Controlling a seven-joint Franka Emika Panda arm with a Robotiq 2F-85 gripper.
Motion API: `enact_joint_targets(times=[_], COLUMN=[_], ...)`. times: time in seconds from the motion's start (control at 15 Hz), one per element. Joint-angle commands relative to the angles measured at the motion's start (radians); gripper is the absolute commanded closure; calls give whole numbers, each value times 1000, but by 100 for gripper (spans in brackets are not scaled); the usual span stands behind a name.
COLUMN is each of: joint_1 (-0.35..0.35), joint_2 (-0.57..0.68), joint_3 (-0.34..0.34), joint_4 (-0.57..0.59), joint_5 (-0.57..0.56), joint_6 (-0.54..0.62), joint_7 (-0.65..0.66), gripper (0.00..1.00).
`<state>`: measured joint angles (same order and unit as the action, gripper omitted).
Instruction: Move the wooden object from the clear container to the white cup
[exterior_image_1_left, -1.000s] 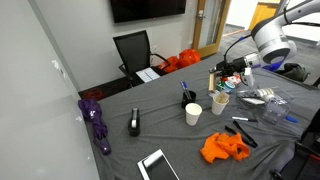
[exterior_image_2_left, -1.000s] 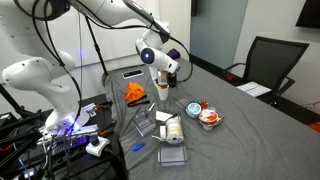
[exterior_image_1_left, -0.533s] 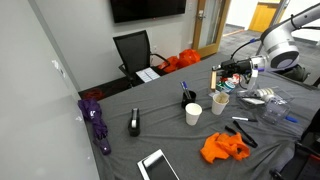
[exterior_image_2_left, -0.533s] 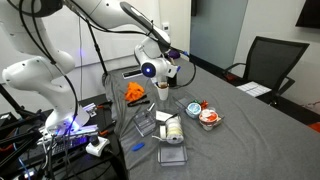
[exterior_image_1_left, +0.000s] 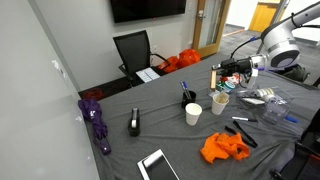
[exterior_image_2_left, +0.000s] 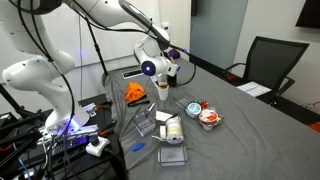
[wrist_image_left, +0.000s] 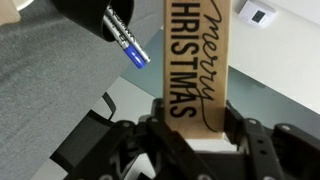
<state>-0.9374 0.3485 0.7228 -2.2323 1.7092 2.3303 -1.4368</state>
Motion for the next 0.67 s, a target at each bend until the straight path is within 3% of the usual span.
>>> enact_joint_targets(times=[0.0,0.13,0.33,0.6], joint_1=[251,399,579,713], joint_2=[-70,-89,-97,-91], joint_3=[-273,-424,-596,-710], joint_4=[-12,-27,-41,-52], joint_5=[67,94,101,100], joint_6=[-133,-202,-265,-317], joint_7=[-23,-52,-103,-238], gripper=[69,69,69,69])
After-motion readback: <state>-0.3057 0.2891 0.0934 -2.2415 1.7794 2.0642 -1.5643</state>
